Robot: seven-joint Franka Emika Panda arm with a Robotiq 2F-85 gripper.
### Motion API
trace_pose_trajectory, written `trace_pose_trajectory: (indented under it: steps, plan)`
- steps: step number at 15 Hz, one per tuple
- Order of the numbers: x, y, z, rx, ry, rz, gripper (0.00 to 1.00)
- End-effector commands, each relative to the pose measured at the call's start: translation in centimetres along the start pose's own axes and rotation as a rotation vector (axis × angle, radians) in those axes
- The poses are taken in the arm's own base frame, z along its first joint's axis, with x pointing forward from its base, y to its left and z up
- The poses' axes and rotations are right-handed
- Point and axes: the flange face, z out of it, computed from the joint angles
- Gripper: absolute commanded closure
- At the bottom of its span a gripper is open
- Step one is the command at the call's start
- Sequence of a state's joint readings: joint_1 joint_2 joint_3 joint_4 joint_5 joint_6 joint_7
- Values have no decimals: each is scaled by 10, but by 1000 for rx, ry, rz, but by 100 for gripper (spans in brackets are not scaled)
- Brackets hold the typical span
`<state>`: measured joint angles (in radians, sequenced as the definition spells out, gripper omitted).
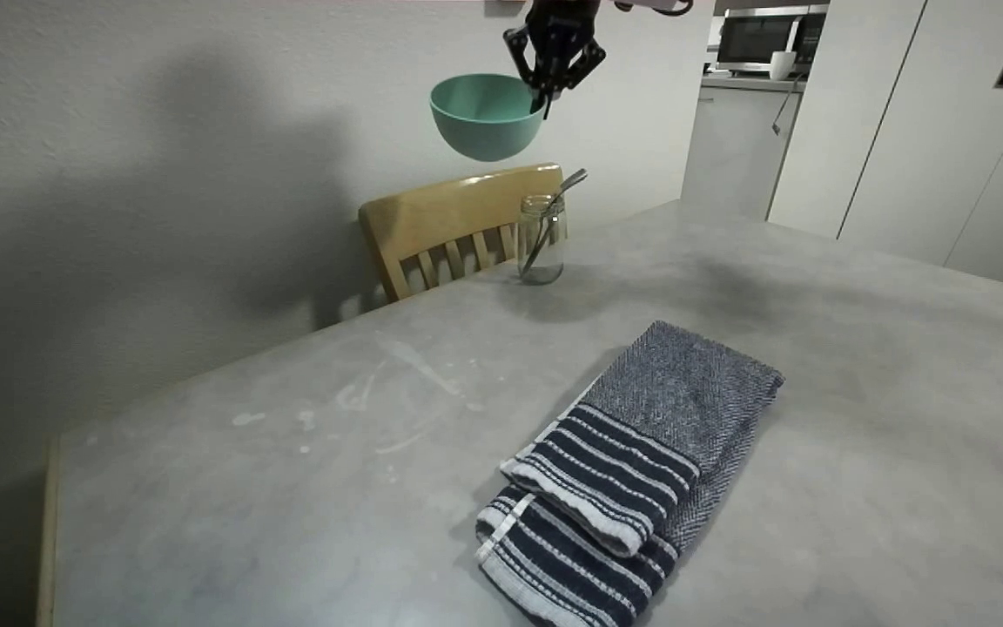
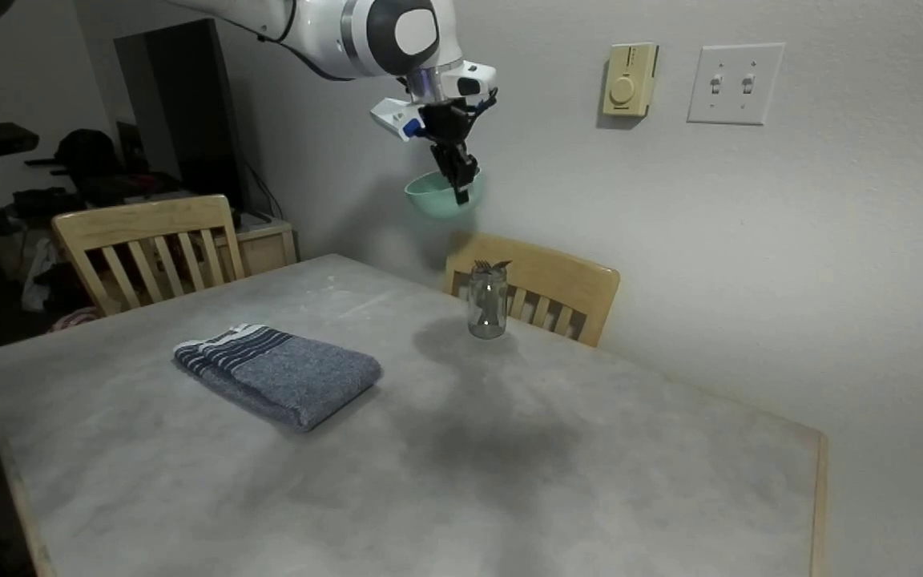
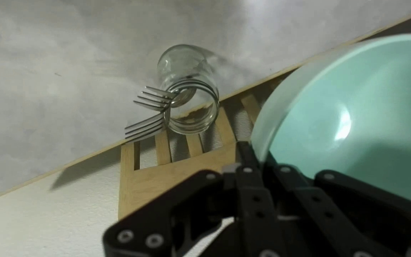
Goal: Fold the towel then move the bowl to the right
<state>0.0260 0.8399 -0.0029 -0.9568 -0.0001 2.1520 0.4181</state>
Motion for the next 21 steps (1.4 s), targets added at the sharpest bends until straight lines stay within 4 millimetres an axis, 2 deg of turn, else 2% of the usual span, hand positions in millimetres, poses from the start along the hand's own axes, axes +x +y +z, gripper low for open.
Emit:
trace_pose_trajectory:
  steps: [1,5,6,10,12,16,18,21]
  plan:
    - [1,4,-1,21,7,-12,95]
    - [-4,5,-4,35,2,-24,95]
    - [-4,4,-4,37,1,-25,99]
    - [-22,-2,-11,-3,-14,-27,99]
    - [-33,-5,-21,-31,-21,-17,99]
    - [-63,-9,-56,-64,-61,10,99]
    - [-82,-6,-75,-82,-123,13,99]
    - [-103,11,-95,-147,-195,20,99]
